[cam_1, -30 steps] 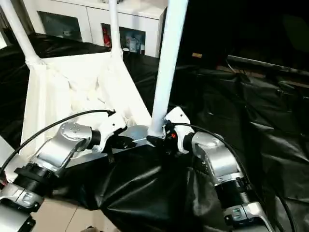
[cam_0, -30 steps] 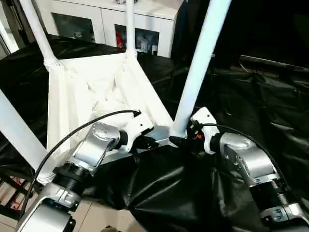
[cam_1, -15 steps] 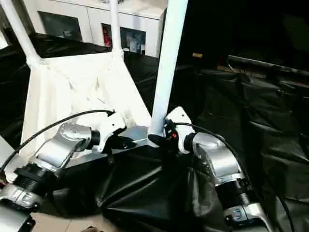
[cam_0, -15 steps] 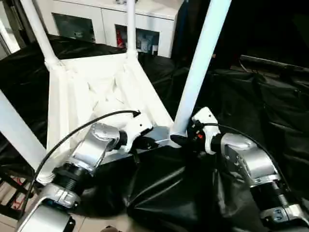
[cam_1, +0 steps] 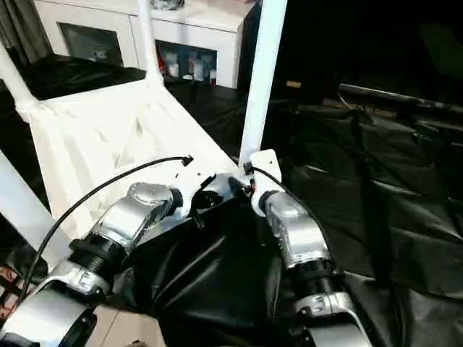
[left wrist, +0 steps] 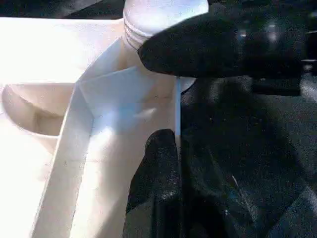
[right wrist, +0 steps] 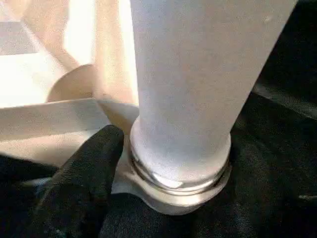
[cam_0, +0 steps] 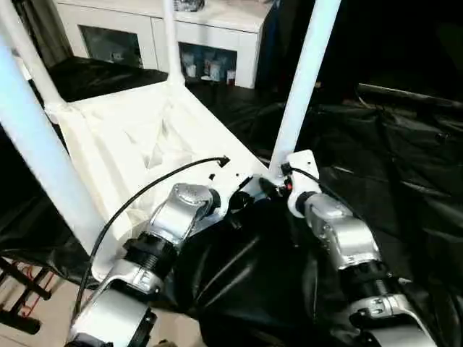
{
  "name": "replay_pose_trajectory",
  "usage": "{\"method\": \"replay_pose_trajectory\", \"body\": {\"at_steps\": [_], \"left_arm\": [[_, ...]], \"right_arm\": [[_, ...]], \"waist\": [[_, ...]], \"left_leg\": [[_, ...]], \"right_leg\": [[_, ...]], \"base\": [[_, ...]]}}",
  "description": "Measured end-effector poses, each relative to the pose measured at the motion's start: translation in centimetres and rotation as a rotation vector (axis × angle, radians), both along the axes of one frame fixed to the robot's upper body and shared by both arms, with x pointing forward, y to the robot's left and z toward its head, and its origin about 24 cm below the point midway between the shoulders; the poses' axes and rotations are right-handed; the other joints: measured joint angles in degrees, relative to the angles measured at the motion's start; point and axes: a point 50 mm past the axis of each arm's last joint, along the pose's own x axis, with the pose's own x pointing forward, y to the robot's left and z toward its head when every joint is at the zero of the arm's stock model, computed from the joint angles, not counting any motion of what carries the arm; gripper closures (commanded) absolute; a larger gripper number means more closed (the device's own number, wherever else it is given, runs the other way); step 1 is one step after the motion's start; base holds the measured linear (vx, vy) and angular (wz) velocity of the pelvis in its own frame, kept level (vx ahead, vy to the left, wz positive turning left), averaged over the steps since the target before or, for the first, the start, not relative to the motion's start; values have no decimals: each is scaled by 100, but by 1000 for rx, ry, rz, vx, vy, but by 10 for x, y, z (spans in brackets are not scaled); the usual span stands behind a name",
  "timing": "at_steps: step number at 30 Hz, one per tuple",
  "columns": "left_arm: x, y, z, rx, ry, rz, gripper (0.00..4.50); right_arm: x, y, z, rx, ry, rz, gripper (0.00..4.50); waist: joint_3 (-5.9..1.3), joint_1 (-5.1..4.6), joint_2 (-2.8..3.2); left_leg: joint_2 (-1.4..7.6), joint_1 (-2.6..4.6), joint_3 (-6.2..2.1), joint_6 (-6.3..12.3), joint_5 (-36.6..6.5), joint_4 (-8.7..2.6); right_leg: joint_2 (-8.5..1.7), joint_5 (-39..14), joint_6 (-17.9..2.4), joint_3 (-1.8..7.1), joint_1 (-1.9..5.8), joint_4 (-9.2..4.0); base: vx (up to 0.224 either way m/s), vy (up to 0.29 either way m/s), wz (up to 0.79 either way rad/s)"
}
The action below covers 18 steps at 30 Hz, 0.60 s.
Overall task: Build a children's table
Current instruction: Rotate leg to tighten
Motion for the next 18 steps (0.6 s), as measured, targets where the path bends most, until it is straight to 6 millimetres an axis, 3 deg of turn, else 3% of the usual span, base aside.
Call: {"method": "replay_pose_trajectory", "body": {"at_steps": [7, 14, 15, 18], "left_arm": [[-15, 27, 3, -19, 5, -189, 450], [-30, 46, 4, -48, 64, -338, 450], [-33, 50, 3, -50, 80, -363, 450], [-36, 53, 5, -55, 91, -407, 450]], "right_arm": [[-15, -15, 5, -31, 6, 299, 6], [-29, -31, 15, -51, 24, 542, 6], [-31, -34, 18, -56, 23, 578, 33], [-35, -35, 23, -51, 31, 651, 47]], "waist": [[4, 34, 6], [9, 85, 6], [9, 110, 6], [9, 181, 3]], "left_leg": [[2, -6, 1, 0, 0, -22], [2, -16, 9, 0, 0, -7], [3, -14, 8, 0, 0, -9], [3, -12, 11, 0, 0, -8]], "right_leg": [[1, 0, -2, -4, -26, 4], [-1, 12, -23, 3, -26, 6], [-1, 10, -21, 3, -25, 6], [-1, 10, -21, 4, -25, 8]], "base": [[0, 0, 0], [0, 0, 0], [0, 0, 0], [0, 0, 0]]}}
